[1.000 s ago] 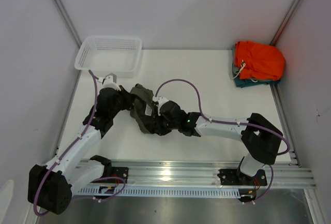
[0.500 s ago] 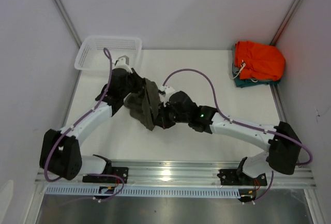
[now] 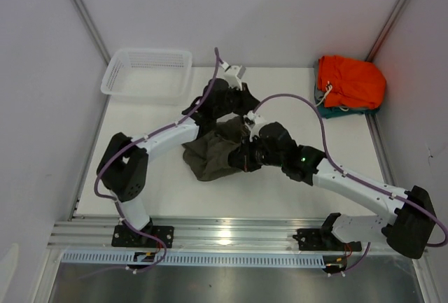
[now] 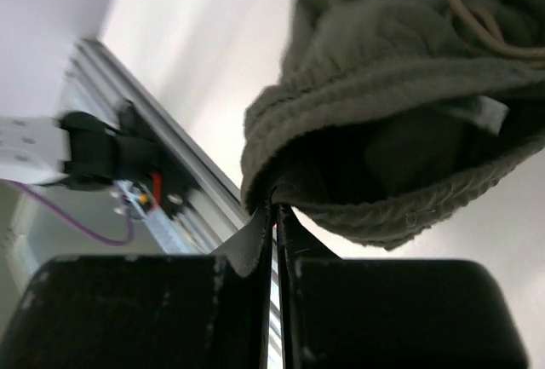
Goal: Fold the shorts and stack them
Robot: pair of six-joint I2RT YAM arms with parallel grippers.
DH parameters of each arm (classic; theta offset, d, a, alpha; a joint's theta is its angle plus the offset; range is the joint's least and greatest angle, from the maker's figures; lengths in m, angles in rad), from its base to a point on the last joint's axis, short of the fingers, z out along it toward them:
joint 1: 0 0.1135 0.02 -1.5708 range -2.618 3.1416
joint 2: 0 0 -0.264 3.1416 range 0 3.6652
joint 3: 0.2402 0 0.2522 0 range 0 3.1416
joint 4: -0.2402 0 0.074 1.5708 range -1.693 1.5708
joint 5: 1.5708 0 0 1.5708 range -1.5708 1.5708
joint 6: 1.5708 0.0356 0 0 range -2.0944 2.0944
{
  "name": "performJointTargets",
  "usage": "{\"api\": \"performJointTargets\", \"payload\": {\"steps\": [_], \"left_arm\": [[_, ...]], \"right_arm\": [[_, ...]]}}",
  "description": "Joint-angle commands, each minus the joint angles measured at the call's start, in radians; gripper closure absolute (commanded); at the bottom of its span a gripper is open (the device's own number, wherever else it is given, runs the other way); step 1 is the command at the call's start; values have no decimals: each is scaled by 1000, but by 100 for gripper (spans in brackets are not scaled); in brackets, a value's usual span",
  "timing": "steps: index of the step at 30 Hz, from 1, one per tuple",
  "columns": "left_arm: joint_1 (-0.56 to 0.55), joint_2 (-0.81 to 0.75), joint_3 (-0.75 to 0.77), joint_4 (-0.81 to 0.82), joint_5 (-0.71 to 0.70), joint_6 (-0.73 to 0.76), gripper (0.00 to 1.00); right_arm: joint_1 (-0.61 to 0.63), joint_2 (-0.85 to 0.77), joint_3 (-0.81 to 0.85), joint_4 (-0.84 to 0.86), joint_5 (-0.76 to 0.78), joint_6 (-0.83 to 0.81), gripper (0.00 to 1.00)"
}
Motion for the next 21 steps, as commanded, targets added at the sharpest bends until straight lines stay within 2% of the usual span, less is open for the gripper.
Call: {"api": "performJointTargets", "payload": {"steps": [1,4,7,8,9,10,11,12,13,15,19,21], "left_arm": [[-56,67,71,68,87,46,81],[-83,130,119,70,107,44,78],[-76,144,134,62,101,20,58],[-68,139,143,44,98,17,47],[-50,121,150,27,98,17,42],[-37,110,157,3,89,17,33],[-24,98,176,-30,85,18,30],[57,8,177,-144,90,15,8],[58,7,177,-145,89,15,8],[108,-50,161,-192,98,13,1],[171,-133,158,-313,75,21,1],[190,-169,144,-381,32,33,1]], "right_arm": [[32,-74,-98,-31,60,23,100],[61,-140,-171,-33,111,52,100],[64,-171,-202,-53,130,51,99],[66,-172,-205,-66,136,48,96],[67,-175,-216,-71,140,38,92],[69,-179,-223,-73,146,38,84],[69,-182,-233,-62,146,35,82],[66,-212,-301,11,128,19,66],[66,-212,-302,12,128,18,66],[60,-220,-341,64,98,17,59],[43,-214,-377,128,25,-1,50],[47,-218,-382,118,30,-50,41]]}}
